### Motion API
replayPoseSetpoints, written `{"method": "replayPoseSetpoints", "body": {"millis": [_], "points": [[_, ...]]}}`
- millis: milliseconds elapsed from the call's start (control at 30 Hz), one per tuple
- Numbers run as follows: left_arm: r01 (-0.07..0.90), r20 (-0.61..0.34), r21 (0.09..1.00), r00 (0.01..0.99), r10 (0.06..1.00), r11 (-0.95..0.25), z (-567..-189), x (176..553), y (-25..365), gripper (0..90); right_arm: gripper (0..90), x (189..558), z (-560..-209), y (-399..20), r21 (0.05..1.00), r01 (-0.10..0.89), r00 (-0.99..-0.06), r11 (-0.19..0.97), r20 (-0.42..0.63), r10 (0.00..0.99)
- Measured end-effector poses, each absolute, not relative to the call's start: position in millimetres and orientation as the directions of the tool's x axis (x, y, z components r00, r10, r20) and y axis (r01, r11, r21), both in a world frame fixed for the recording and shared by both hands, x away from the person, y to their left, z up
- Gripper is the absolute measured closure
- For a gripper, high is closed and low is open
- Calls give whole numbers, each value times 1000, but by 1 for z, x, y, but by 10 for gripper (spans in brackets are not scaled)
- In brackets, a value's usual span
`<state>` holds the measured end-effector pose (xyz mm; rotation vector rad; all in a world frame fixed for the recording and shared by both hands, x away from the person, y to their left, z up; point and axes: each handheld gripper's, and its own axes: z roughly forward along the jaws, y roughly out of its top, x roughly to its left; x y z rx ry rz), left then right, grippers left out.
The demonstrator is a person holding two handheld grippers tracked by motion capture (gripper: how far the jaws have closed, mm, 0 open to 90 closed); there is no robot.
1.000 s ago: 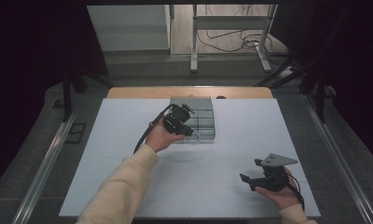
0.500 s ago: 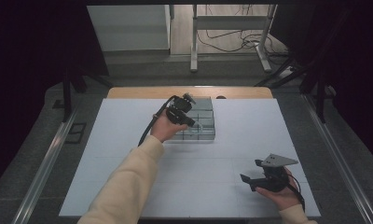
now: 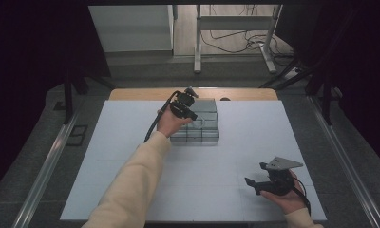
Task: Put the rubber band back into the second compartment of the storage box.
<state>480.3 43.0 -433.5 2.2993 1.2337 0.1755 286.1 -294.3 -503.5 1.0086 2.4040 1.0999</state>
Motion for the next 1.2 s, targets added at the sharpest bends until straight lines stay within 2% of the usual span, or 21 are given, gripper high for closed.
{"method": "replayPoseSetpoints", "body": {"millis": [533,1200], "points": [[764,-129,503,530,838,-405,-437,513,43,816,159,286,-504,-296,751,474,-701,459,6,714],[777,-119,469,527,842,-420,-450,515,42,816,159,286,-504,-296,753,474,-700,457,7,714]]}}
